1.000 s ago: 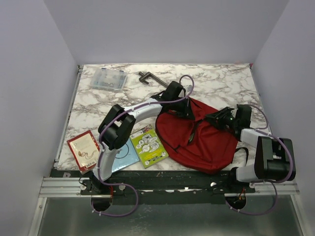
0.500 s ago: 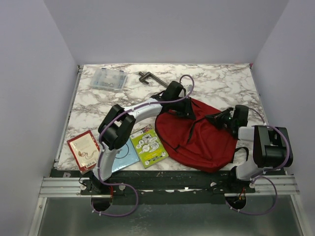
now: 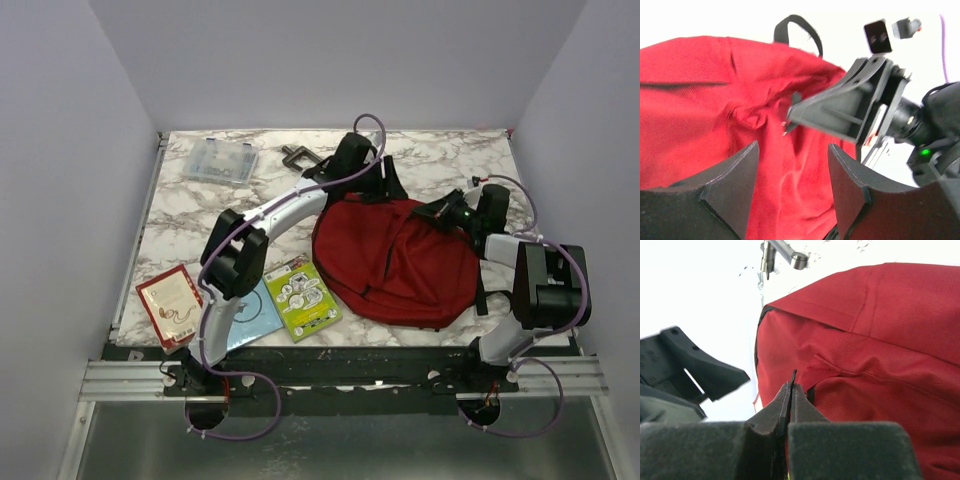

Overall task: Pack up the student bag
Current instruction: Zip the student bag at the center of the board.

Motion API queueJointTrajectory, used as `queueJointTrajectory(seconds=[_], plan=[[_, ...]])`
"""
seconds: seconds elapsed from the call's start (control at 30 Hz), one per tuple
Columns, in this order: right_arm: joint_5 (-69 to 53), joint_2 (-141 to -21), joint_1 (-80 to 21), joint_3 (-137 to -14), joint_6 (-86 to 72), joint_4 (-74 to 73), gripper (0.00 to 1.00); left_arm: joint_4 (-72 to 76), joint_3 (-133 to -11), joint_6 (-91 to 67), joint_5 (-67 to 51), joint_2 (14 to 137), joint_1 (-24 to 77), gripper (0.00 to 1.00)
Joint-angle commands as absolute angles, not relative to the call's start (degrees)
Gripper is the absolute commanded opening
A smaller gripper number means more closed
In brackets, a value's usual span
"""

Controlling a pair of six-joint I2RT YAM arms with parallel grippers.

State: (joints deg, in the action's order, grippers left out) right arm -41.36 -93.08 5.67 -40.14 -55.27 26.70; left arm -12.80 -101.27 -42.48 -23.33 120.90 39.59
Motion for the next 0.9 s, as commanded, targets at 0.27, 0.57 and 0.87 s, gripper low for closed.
queueJointTrajectory(seconds=[0.27, 0.57, 0.87], plan=[[-44.1, -90.3, 4.6, -42.1, -50.0, 25.0, 0.00, -16.3, -111.3, -52.3, -18.8, 130.9, 41.0, 0.54], [-43.2, -88.0, 4.1, -38.8, -50.1, 25.9, 0.01, -19.6, -111.7, -56.2, -14.7, 131.3, 41.0, 0.43], [-43.6, -87.1, 3.7, -39.1, -49.3, 25.5, 0.01, -19.5, -116.9, -56.0, -18.0, 136.7, 41.9, 0.51]])
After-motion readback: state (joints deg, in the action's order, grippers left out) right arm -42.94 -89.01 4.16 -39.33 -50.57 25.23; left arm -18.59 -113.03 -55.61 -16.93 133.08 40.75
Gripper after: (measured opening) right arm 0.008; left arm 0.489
